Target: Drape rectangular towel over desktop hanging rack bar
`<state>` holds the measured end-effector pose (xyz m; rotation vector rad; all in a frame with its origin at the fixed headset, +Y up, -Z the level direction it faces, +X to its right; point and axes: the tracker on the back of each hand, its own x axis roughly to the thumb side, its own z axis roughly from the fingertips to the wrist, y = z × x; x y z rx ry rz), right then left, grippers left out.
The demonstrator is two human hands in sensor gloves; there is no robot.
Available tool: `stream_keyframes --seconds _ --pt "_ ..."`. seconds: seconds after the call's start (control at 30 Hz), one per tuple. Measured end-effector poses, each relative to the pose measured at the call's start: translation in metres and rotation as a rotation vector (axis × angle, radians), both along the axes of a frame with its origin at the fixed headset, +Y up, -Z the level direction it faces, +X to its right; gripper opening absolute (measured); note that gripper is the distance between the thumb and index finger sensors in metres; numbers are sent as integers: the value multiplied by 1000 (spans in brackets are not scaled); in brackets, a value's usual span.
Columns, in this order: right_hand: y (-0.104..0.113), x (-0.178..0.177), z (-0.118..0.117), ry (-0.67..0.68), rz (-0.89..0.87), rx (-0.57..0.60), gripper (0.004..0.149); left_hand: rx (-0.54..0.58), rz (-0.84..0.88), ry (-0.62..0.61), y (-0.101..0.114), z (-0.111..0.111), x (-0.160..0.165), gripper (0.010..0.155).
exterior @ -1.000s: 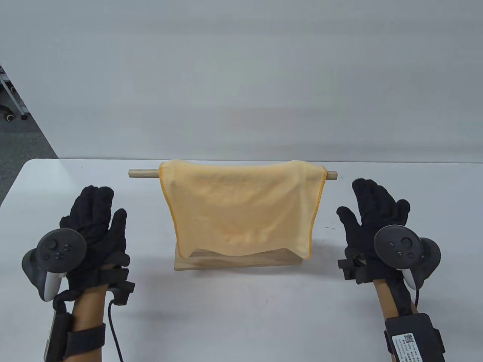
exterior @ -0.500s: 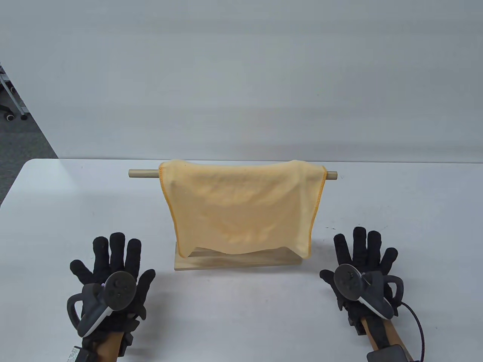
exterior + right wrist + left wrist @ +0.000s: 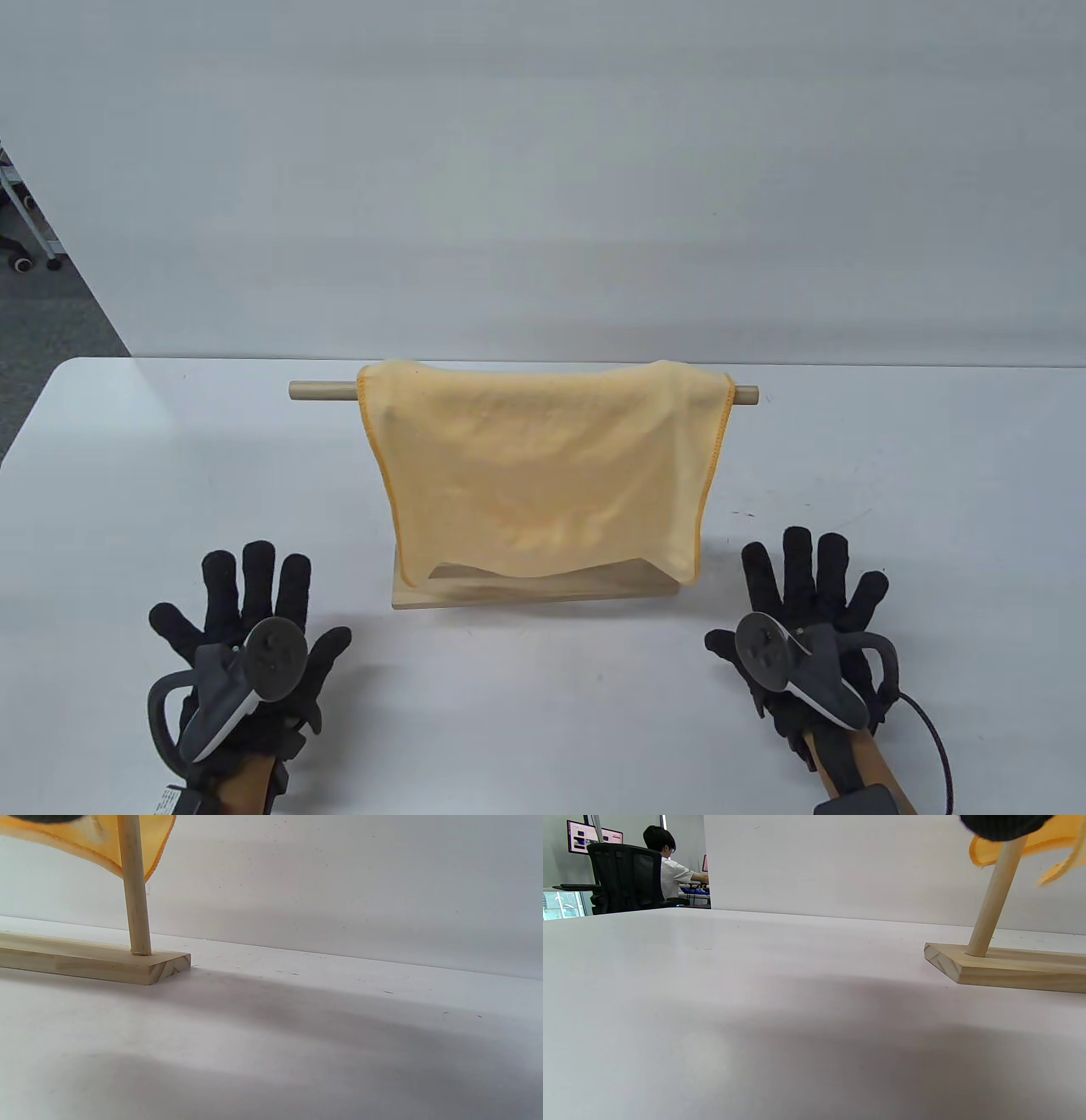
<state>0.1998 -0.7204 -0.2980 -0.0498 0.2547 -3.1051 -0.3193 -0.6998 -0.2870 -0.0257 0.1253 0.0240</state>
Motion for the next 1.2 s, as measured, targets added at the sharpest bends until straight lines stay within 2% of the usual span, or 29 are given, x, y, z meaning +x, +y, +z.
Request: stream_keyframes --seconds 0.3,0.63,1.2 --pt "-5 3 -4 -16 6 -61 92 -19 3 23 -1 -1 -3 87" --pt "1 11 -4 -56 -22 -20 91 -33 6 23 -2 -4 0 86" --pt "0 19 -3 -75 -47 -30 90 -33 43 49 -3 -2 -4 86"
